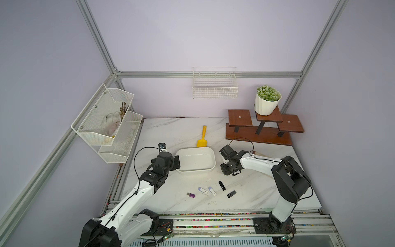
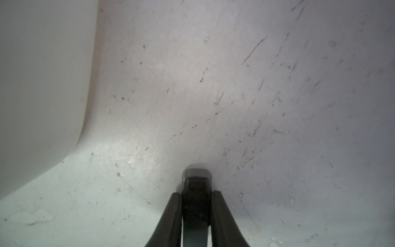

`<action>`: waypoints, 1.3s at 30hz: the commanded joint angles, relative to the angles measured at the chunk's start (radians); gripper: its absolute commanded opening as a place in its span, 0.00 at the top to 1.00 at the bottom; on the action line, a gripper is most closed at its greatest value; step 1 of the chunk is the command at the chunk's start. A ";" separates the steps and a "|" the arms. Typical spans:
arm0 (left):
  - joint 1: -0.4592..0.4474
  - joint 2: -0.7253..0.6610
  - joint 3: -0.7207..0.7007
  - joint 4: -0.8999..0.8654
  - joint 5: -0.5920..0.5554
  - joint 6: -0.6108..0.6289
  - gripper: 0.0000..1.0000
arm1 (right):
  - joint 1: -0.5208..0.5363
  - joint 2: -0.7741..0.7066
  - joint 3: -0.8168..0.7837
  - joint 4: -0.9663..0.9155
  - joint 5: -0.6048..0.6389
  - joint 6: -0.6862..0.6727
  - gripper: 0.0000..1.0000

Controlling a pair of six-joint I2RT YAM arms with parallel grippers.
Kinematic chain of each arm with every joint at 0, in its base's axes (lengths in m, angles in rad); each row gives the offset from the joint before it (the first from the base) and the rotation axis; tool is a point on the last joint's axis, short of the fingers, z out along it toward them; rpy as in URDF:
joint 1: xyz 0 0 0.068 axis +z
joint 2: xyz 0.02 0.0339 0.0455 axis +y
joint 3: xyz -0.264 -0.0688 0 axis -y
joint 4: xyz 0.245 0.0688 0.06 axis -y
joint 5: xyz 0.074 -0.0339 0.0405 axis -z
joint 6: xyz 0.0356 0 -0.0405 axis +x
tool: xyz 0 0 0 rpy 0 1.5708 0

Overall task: Put the usb flash drive into the storage box
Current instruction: Pick up the USB flash from the center of the board, then place the USB flash in the storage box.

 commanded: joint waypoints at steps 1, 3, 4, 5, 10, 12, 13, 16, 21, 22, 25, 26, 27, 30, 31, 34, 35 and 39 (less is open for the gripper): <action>-0.009 -0.013 0.013 0.015 -0.006 -0.014 0.00 | 0.005 0.031 -0.004 -0.051 0.029 0.003 0.85; -0.010 -0.011 0.012 0.016 -0.007 -0.014 0.00 | 0.006 0.029 -0.004 -0.054 0.032 0.005 0.94; -0.011 -0.010 0.010 0.015 -0.012 -0.015 0.00 | 0.006 0.028 -0.004 -0.055 0.033 0.006 0.99; -0.012 -0.008 0.008 0.015 -0.014 -0.015 0.00 | 0.006 0.027 -0.004 -0.056 0.035 0.008 1.00; -0.013 -0.006 -0.001 0.011 -0.013 -0.014 0.00 | 0.005 -0.010 0.003 -0.070 0.062 0.024 1.00; -0.016 -0.011 -0.002 0.003 -0.011 -0.017 0.00 | 0.006 -0.039 0.014 -0.087 0.078 0.029 1.00; -0.019 -0.017 -0.004 -0.002 -0.012 -0.018 0.00 | 0.005 -0.054 0.029 -0.106 0.091 0.029 1.00; -0.019 -0.031 -0.015 -0.008 -0.018 -0.021 0.00 | 0.006 -0.091 0.115 -0.187 0.121 0.023 1.00; -0.022 -0.043 -0.021 -0.034 -0.016 -0.031 0.00 | 0.008 -0.124 0.298 -0.290 0.101 0.010 1.00; -0.024 -0.045 -0.021 -0.041 -0.012 -0.036 0.00 | 0.011 -0.124 0.334 -0.307 0.096 0.011 1.00; -0.036 -0.056 -0.029 -0.053 0.000 -0.060 0.00 | 0.023 -0.113 0.420 -0.329 0.073 0.003 1.00; -0.041 -0.060 -0.032 -0.055 0.004 -0.069 0.00 | 0.027 -0.106 0.442 -0.330 0.064 0.003 1.00; -0.050 -0.063 -0.036 -0.057 0.007 -0.080 0.00 | 0.034 -0.095 0.464 -0.329 0.057 0.005 1.00; -0.078 -0.067 -0.046 -0.066 -0.001 -0.098 0.00 | 0.057 -0.044 0.523 -0.328 0.046 0.010 1.00; -0.086 -0.068 -0.049 -0.071 -0.007 -0.103 0.00 | 0.068 -0.023 0.546 -0.328 0.044 0.014 1.00; -0.107 -0.068 -0.053 -0.080 -0.015 -0.119 0.00 | 0.098 0.037 0.592 -0.311 0.029 0.026 1.00; -0.114 -0.068 -0.054 -0.082 -0.018 -0.123 0.00 | 0.108 0.054 0.603 -0.304 0.021 0.030 1.00; -0.133 -0.063 -0.054 -0.093 -0.028 -0.132 0.00 | 0.140 0.143 0.645 -0.280 0.010 0.049 1.00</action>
